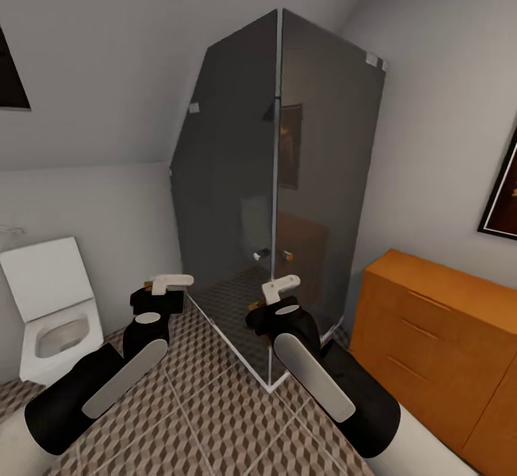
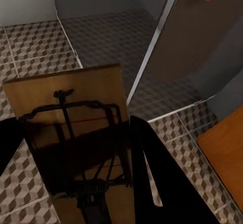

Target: Take the four mousetraps from the cabinet in the bathroom and place them on the bathroom floor. Make sure all four end up on the same floor surface, and ensure that at least two of them are either under or directly next to the same bathroom sink.

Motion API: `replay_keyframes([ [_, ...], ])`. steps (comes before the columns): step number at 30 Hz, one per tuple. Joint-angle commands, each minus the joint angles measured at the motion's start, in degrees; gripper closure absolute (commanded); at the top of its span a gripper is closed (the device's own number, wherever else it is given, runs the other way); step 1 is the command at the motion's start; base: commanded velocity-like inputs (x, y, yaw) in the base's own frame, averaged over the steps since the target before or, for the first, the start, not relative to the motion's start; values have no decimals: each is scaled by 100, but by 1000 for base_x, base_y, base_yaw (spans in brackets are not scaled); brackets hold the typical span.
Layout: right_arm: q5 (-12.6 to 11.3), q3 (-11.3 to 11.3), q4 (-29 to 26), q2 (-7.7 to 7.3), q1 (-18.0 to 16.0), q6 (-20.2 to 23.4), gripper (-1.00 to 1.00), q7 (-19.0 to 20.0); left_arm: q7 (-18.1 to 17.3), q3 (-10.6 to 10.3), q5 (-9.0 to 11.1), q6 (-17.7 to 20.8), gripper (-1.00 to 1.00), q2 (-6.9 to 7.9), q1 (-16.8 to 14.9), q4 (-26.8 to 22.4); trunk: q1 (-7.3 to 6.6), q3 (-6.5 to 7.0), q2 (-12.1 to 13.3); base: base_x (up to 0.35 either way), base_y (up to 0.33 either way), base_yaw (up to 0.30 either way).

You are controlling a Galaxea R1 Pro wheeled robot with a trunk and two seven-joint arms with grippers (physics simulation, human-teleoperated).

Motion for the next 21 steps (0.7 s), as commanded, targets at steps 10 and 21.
replay_keyframes([
  [10, -63, 4, -3, 0, -2, 28, 100, -60, 50, -13, 14, 55, 100, 1, -6, -5, 3, 22, -5, 0, 0, 281],
  [21, -64, 4, 4, 0, 0, 28, 100, -60, 49, -11, 18, 55, 100, -2, -8, 3, 3, 49, -5, 0, 0, 281],
])
